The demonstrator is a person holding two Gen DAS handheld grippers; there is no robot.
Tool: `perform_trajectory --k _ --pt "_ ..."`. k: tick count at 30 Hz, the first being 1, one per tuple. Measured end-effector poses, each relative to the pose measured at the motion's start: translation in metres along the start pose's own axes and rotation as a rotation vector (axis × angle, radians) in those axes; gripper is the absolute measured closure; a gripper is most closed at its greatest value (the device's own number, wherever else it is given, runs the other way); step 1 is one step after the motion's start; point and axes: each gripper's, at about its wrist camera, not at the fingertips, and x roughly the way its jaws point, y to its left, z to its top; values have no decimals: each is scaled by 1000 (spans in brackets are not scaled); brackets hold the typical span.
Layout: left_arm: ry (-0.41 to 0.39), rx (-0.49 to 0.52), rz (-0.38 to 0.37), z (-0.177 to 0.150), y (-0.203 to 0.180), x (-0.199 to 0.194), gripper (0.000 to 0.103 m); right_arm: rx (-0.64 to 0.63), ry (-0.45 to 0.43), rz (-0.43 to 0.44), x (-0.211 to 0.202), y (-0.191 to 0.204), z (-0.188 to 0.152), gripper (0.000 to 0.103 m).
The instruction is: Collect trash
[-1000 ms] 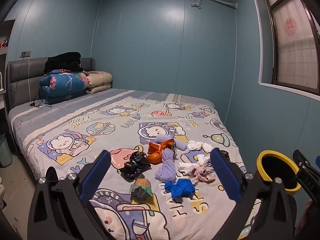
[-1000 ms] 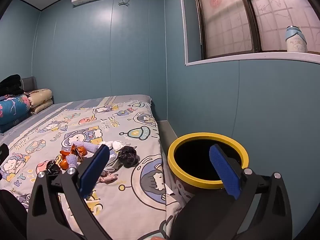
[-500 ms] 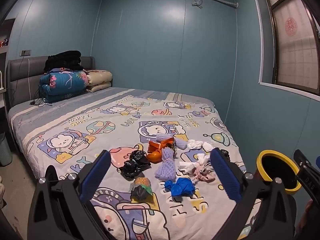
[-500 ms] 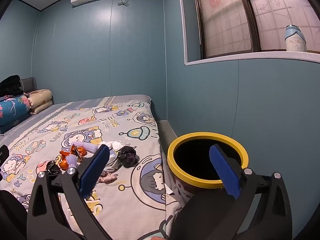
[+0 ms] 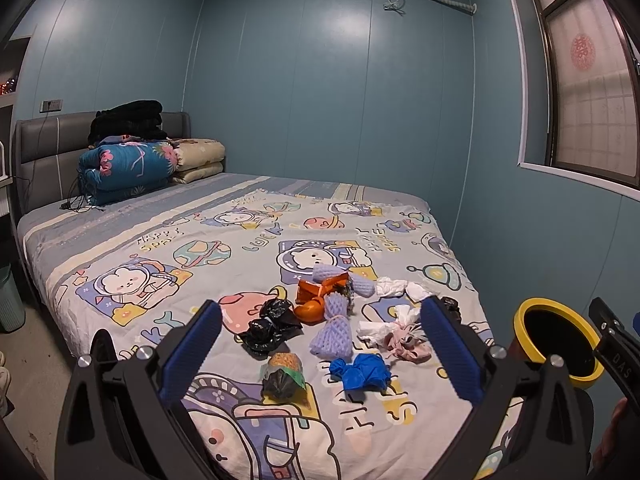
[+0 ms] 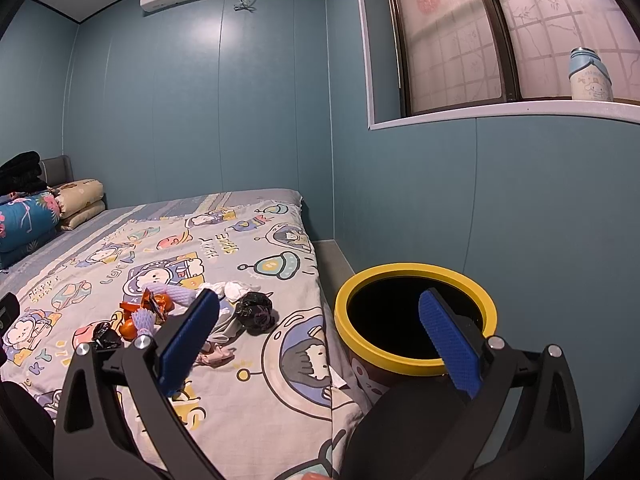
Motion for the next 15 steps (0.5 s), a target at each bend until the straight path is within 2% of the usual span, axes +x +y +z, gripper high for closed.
perform_trajectory --k 15 --pt "2 -1 -2 -1 0 0 7 3 3 0 0 0 -1 7"
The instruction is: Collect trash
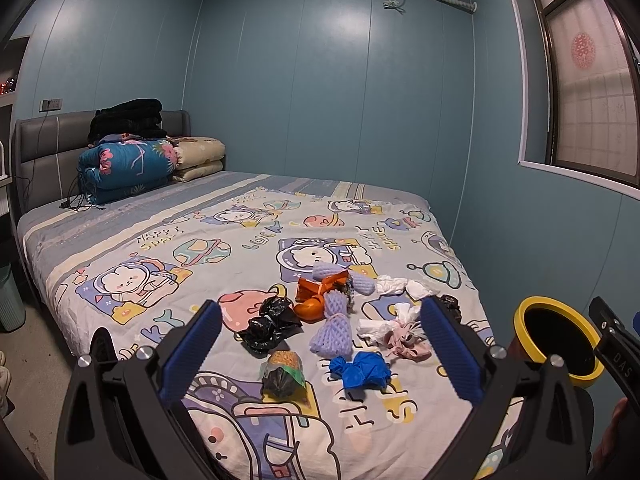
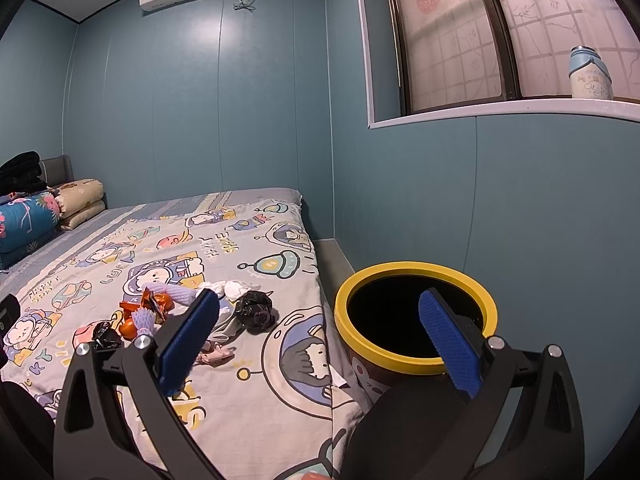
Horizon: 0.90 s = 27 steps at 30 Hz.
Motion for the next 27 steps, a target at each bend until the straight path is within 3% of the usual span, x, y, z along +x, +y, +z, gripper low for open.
perform_trajectory --k 27 --pt "2 0 3 -1 0 1 7 0 -2 4 0 0 1 7"
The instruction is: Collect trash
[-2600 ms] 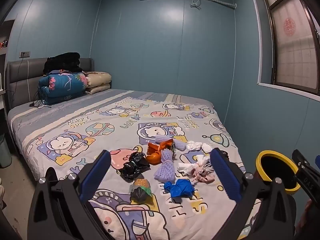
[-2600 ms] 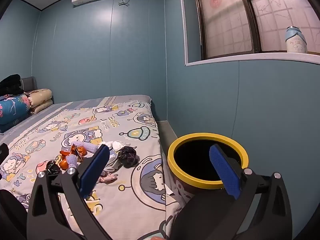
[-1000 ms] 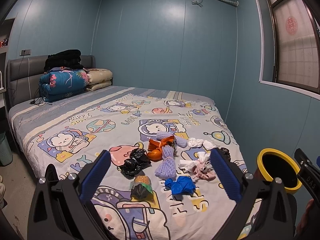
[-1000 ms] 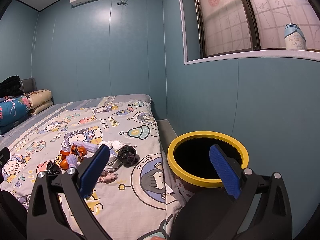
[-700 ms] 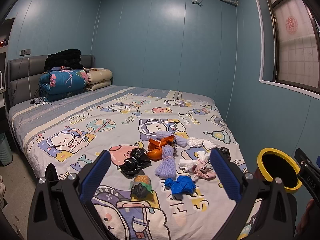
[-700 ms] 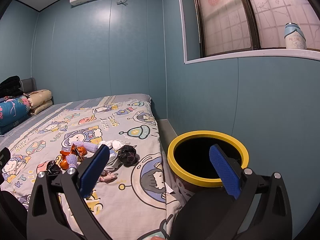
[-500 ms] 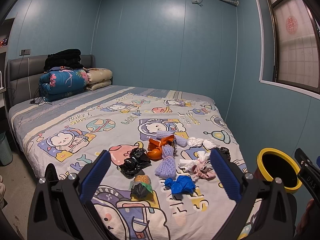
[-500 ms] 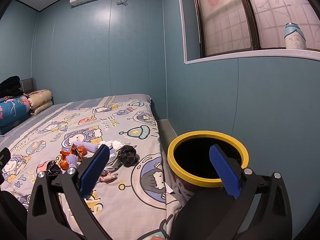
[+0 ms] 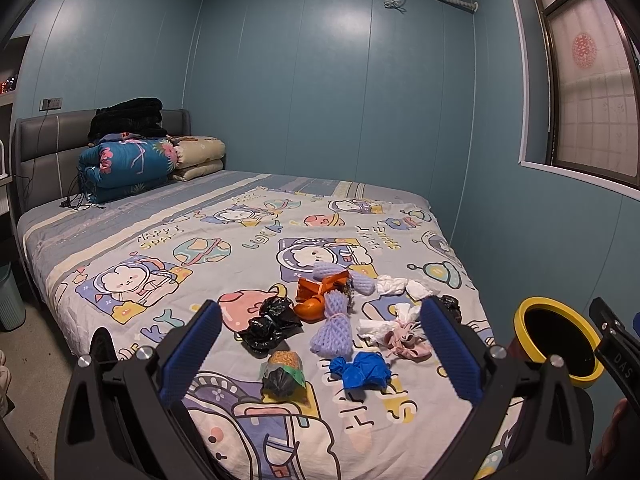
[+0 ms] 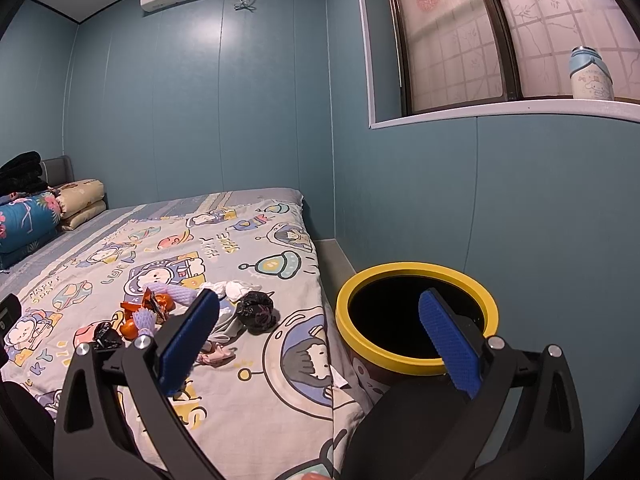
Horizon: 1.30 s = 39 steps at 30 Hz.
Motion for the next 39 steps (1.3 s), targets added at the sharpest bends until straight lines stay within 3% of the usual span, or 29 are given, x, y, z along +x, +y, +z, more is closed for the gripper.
perform_trajectory --k 29,34,39 --pt "3 -5 1 1 2 1 7 -1 14 10 4 0 2 7" --pt "9 -1 -4 2 7 5 7 -21 67 53 21 6 2 7" --pt "77 -9 -38 3 24 29 7 -57 121 137 54 12 1 7"
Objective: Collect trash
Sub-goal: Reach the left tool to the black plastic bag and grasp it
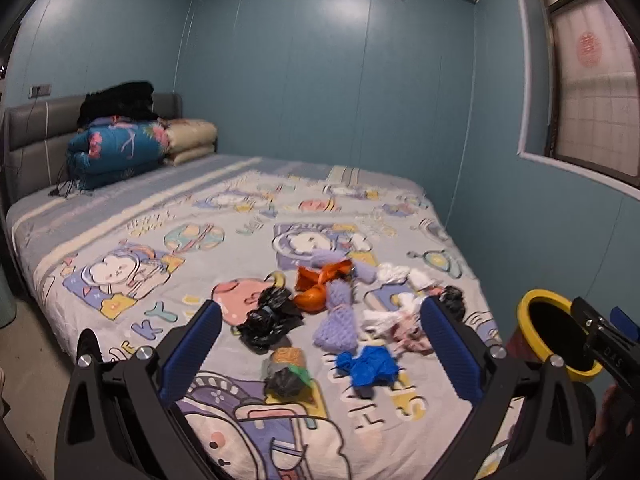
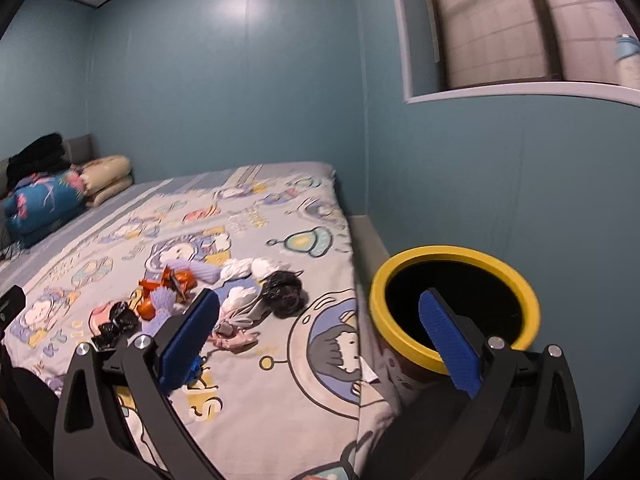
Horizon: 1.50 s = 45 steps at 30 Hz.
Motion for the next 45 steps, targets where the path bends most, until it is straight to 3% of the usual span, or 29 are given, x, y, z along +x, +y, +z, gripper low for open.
perform_trajectory --k 5,9,11,14,22,26,31,33,38,45 --pt "92 32 -23 4 12 43 7 -61 -11 66 36 7 9 7" --pt "207 -10 -17 8 32 87 7 -115 6 139 72 17 16 7" --pt "254 -22 -2 6 41 107 7 -135 31 139 94 21 21 7" --pt "338 -13 17 2 51 139 7 -122 140 164 142 26 29 7" --pt "356 144 40 16 52 206 7 -136 337 84 240 38 34 7" --pt "418 119 29 4 58 238 7 -165 396 90 277 48 27 7" --pt "465 55 5 -12 74 260 7 -193 428 82 295 57 14 8" --pt "472 56 7 -15 76 266 7 -221 434 78 300 62 9 14" --pt "488 65 -9 -21 73 278 18 -235 461 72 313 66 3 21" --pt "521 98 -10 -30 65 290 37 -128 548 104 331 46 -2 32"
